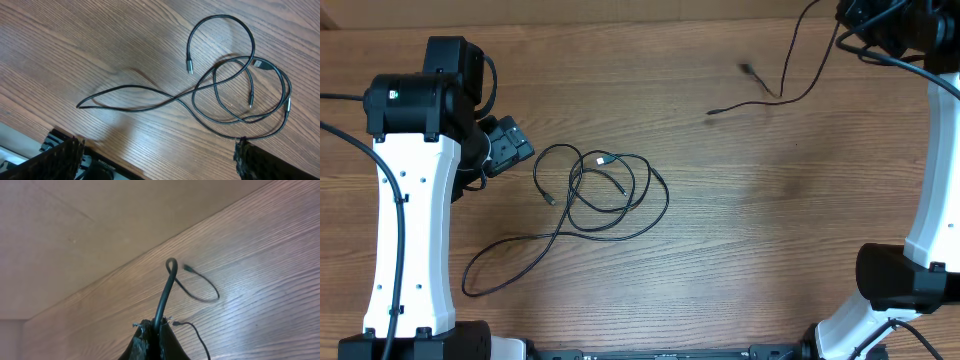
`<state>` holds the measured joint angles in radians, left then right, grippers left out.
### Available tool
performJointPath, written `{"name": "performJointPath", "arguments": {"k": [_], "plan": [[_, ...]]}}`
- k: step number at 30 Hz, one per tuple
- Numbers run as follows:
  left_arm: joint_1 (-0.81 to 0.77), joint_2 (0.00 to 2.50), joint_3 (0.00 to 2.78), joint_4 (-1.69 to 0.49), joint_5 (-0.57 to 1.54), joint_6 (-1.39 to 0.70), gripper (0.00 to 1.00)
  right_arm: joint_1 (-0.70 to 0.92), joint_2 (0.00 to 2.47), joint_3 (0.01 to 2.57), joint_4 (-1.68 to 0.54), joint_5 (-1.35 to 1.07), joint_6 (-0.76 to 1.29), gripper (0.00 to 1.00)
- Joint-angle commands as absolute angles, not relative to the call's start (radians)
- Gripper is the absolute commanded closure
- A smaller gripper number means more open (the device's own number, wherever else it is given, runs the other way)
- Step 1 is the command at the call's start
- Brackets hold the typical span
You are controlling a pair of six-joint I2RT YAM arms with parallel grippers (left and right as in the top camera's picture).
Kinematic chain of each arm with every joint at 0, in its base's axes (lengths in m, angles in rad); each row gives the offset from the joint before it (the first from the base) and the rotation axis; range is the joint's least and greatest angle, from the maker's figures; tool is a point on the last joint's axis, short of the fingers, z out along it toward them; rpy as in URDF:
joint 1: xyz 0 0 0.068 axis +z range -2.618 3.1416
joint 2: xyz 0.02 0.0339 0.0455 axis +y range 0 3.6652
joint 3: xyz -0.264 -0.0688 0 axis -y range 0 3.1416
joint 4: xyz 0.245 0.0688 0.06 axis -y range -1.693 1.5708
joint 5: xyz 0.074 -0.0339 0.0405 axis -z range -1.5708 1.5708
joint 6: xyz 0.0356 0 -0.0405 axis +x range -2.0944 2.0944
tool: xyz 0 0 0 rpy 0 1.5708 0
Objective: Untangle cables
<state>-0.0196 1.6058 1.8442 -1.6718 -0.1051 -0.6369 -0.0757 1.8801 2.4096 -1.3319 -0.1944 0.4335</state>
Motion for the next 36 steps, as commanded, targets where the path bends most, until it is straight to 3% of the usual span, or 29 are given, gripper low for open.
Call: {"name": "performJointPath", "arguments": {"k": [1, 36], "plan": [[-0.020, 1.608, 1.836, -1.671, -0.104, -0.632, 0.00, -0.072, 1.863, 2.434, -1.331, -0.219, 0.438, 0.96], [-0.020, 1.608, 1.836, -1.671, -0.104, -0.632, 0.01, -0.071, 1.863, 2.413, -1.367, -0.219, 0.437, 0.96]]}}
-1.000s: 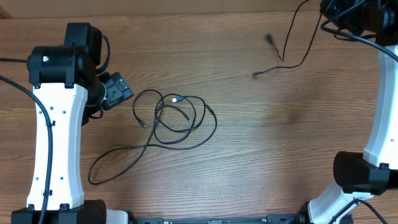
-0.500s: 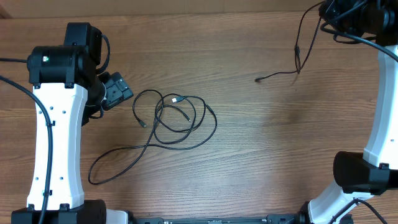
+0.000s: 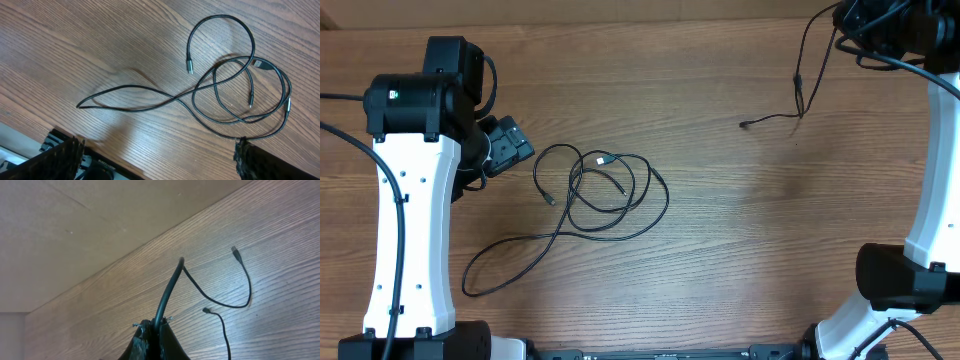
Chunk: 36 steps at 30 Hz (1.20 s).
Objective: Untangle cables
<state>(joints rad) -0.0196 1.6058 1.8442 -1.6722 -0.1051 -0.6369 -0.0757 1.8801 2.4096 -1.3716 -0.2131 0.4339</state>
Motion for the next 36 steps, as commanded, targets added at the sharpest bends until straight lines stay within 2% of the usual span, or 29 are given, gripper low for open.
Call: {"name": "performJointPath", "arguments": {"k": [1, 36], "plan": [[-0.020, 1.608, 1.836, -1.671, -0.104, -0.632, 0.00, -0.071, 1.863, 2.413, -1.367, -0.219, 0.437, 0.96], [-0.020, 1.608, 1.836, -1.671, -0.104, -0.632, 0.00, -0.071, 1.863, 2.413, -1.355, -0.219, 0.437, 0.96]]}}
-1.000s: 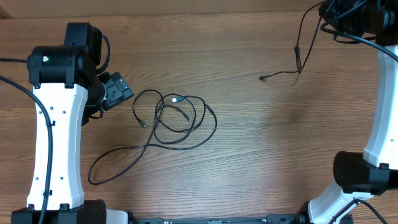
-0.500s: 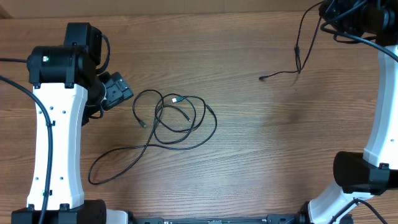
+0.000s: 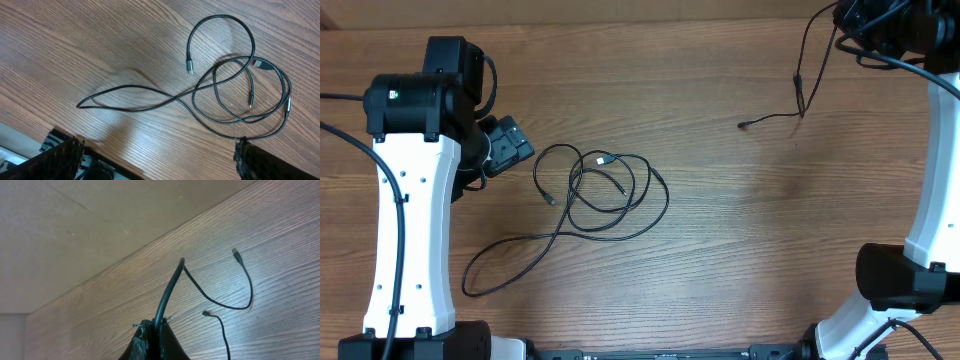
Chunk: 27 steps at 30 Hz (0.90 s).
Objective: Untangle cables
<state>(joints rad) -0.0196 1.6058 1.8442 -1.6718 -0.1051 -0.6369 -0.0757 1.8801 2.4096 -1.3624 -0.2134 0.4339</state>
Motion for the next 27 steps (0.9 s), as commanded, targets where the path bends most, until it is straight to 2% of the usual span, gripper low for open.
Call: {"name": "performJointPath", "arguments": {"k": [1, 19, 27], "plan": [[-0.020, 1.608, 1.836, -1.671, -0.104, -0.632, 0.00, -0.071, 1.863, 2.413, -1.355, -0.219, 0.437, 0.96], [-0.020, 1.608, 1.836, -1.671, -0.104, -0.632, 0.00, -0.064, 1.863, 2.413, -1.346, -0.223, 0.392, 0.96], [-0.020, 1.608, 1.836, -1.671, -0.104, -0.632, 0.00, 0.038, 1.863, 2.413, -1.340, -0.271, 0.278, 0.96]]}}
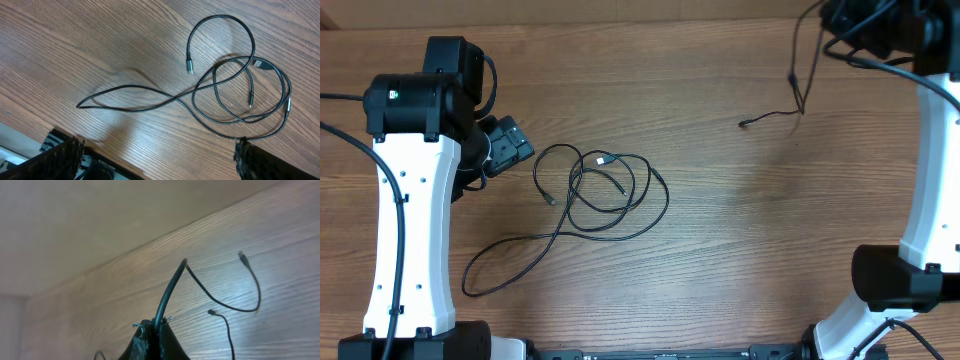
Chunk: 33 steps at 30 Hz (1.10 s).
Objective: Untangle cables
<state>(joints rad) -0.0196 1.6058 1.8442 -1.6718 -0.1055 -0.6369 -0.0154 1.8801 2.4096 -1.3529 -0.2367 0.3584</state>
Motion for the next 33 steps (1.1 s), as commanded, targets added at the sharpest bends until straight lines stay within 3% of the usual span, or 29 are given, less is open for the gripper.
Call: {"name": "performJointPath", "arguments": {"k": [1, 11, 27, 33], "plan": [[-0.020, 1.608, 1.836, -1.671, -0.104, -0.632, 0.00, 0.053, 1.863, 2.413, -1.338, -0.270, 0.269, 0.96], [-0.020, 1.608, 1.836, -1.671, -0.104, -0.632, 0.01, 0.117, 1.863, 2.412, -1.288, -0.202, 0.256, 0.96], [-0.020, 1.608, 1.836, -1.671, -0.104, -0.632, 0.00, 0.096, 1.979, 2.407, -1.240, 0.221, 0.257, 0.96], [-0.020, 1.608, 1.836, -1.671, -0.104, -0.632, 0.01, 0.065, 2.024, 2.407, -1.205, 0.136, 0.260, 0.96]]}}
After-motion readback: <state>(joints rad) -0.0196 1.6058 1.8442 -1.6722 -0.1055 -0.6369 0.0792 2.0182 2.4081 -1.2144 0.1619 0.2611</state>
